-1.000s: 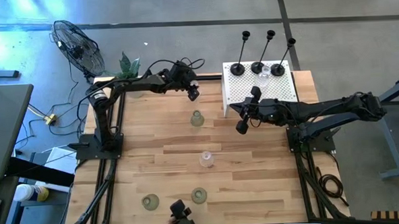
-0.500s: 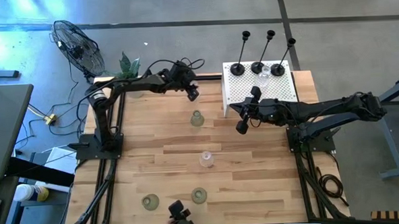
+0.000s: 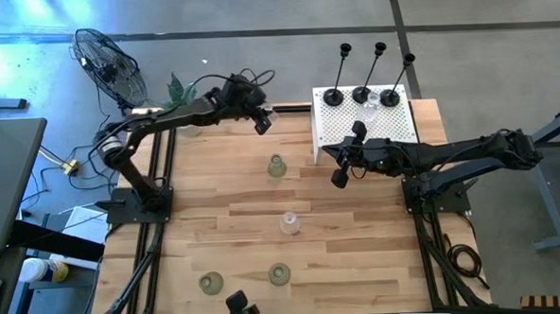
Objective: Pick & Place candle stick holders
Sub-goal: Put the top transparent glass candle holder on the shelf aligned with the other transparent glass candle holder
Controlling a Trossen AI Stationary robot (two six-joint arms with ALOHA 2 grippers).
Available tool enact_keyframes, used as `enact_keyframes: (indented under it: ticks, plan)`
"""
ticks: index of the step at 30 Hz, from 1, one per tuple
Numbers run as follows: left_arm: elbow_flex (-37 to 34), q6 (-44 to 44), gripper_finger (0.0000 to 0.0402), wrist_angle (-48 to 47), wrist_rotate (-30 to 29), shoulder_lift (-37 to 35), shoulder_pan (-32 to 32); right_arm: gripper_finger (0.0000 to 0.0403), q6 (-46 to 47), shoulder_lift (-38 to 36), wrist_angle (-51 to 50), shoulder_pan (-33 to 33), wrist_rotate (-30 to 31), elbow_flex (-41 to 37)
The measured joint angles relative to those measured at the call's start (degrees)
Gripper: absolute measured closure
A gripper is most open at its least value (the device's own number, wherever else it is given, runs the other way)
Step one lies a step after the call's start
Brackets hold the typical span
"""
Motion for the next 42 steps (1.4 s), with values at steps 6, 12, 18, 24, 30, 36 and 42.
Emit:
enact_keyframes:
  ticks: [6, 12, 18, 24, 30, 36, 42]
  plan:
    - [0.03, -1.47, 0.0223, -2.68, 5.14, -6.88, -3.48, 0.0401, 0.07, -2.06, -0.69, 0.23, -1.29, 0.0]
    - [0.05, -3.23, 0.0223, -1.11, 7.5, -10.69, -13.42, 0.0401, 0.38, -6.88, -4.06, 2.45, 0.51, 0.0]
    - [0.24, -4.89, 0.0223, 3.24, 8.03, -8.7, -23.36, 0.0402, 1.58, -9.56, -5.75, 4.81, 1.54, 0.0]
    - [0.12, -6.24, 0.0222, 8.43, 2.87, -1.49, -28.34, 0.0402, 1.6, -9.57, -5.79, 6.93, 2.29, 0.0]
    - [0.01, -7.53, 0.0222, 14.54, 2.57, 8.46, -28.44, 0.0402, 2.05, -9.57, -5.73, 8.41, 3.26, 0.0]
    - [0.08, -7.57, 0.0222, 18.1, 2.91, 14.73, -28.85, 0.0402, 2.67, -9.55, -5.73, 9.42, 3.28, 0.0]
    - [0.1, -7.52, 0.0222, 18.68, 3.24, 16.13, -29.31, 0.0402, 2.89, -9.55, -5.64, 9.77, 3.26, 0.0]
